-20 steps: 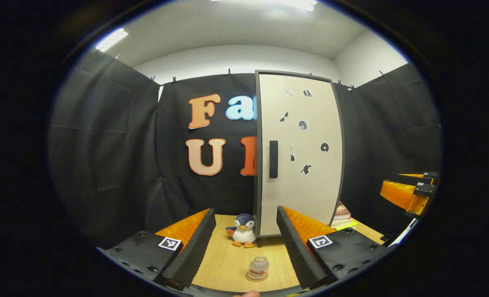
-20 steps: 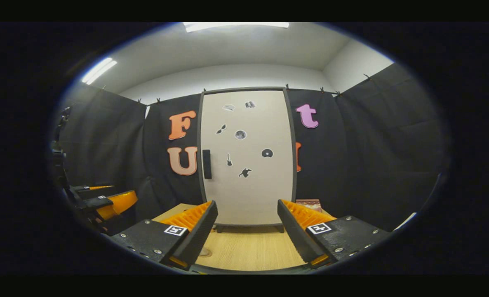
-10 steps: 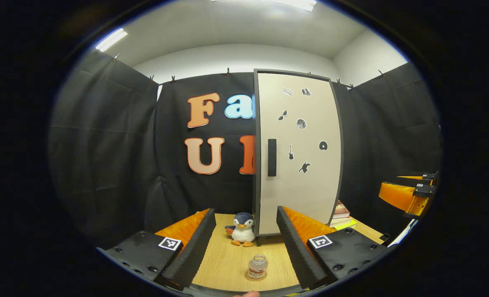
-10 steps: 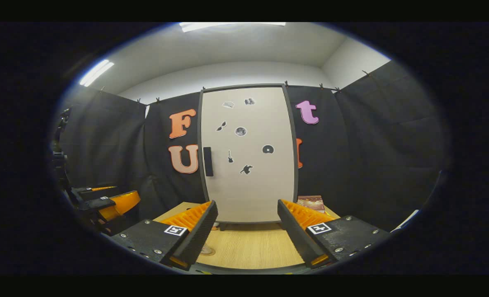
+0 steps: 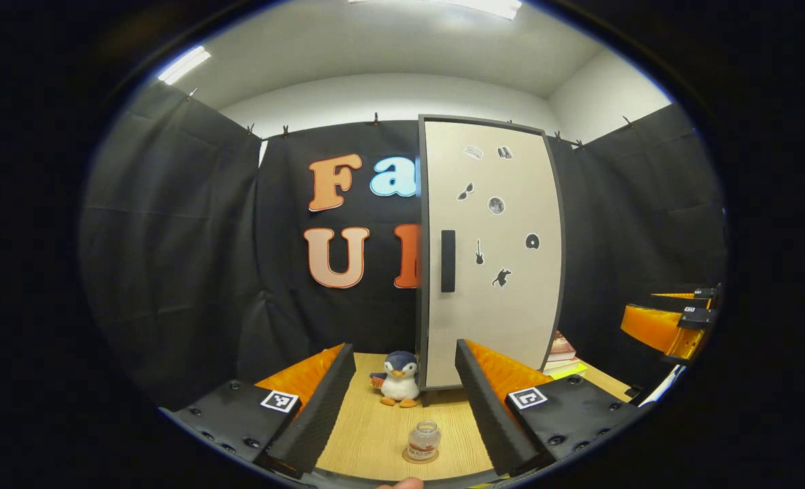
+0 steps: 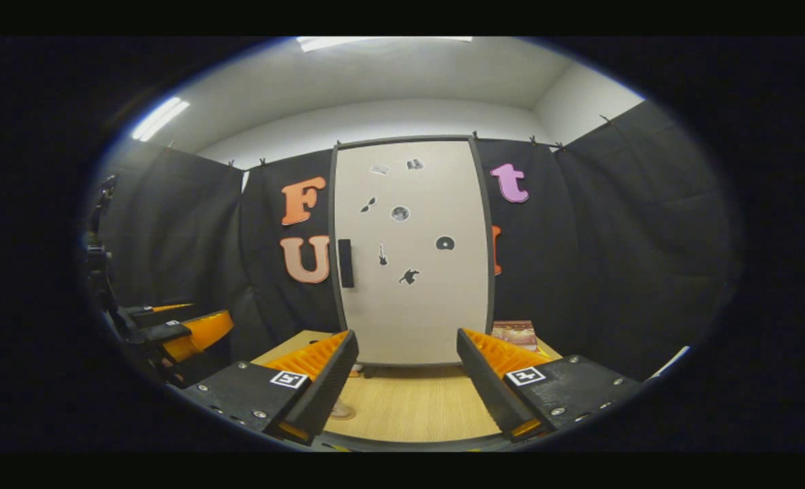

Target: Open the cabinet door with the right hand, grasp the bottle in the cabinet with the left hand and place it on the coaster, then close the cabinet door with the right hand.

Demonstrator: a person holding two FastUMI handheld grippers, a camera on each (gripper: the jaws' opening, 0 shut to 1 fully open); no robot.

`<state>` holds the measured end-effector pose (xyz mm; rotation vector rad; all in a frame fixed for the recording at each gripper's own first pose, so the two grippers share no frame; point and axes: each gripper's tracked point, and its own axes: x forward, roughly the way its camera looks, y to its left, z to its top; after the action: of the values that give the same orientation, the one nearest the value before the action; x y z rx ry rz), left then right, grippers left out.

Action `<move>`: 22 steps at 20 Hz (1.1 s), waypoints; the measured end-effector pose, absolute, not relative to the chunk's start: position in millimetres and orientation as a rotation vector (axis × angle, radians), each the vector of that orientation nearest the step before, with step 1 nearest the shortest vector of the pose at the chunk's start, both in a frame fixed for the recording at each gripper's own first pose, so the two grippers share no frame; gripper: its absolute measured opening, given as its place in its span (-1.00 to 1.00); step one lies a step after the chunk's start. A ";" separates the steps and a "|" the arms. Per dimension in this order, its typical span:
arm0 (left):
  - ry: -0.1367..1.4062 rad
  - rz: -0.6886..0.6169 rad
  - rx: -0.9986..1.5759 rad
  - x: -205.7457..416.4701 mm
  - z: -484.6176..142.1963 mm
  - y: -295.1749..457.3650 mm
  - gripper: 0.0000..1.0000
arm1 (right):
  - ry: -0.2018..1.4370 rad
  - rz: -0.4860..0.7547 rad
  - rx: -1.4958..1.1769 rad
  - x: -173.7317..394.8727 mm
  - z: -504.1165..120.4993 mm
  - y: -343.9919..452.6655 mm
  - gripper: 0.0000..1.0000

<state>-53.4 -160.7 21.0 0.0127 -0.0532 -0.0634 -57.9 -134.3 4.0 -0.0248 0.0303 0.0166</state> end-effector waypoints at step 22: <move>-0.048 -0.069 0.032 -41.2 19.7 -167.8 0.93 | 0.008 0.039 -0.042 -49.4 12.5 -128.3 0.82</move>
<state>-41.2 -167.8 19.7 0.0318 -0.0477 -0.0693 -49.4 -128.3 12.5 -0.0423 0.0083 0.0385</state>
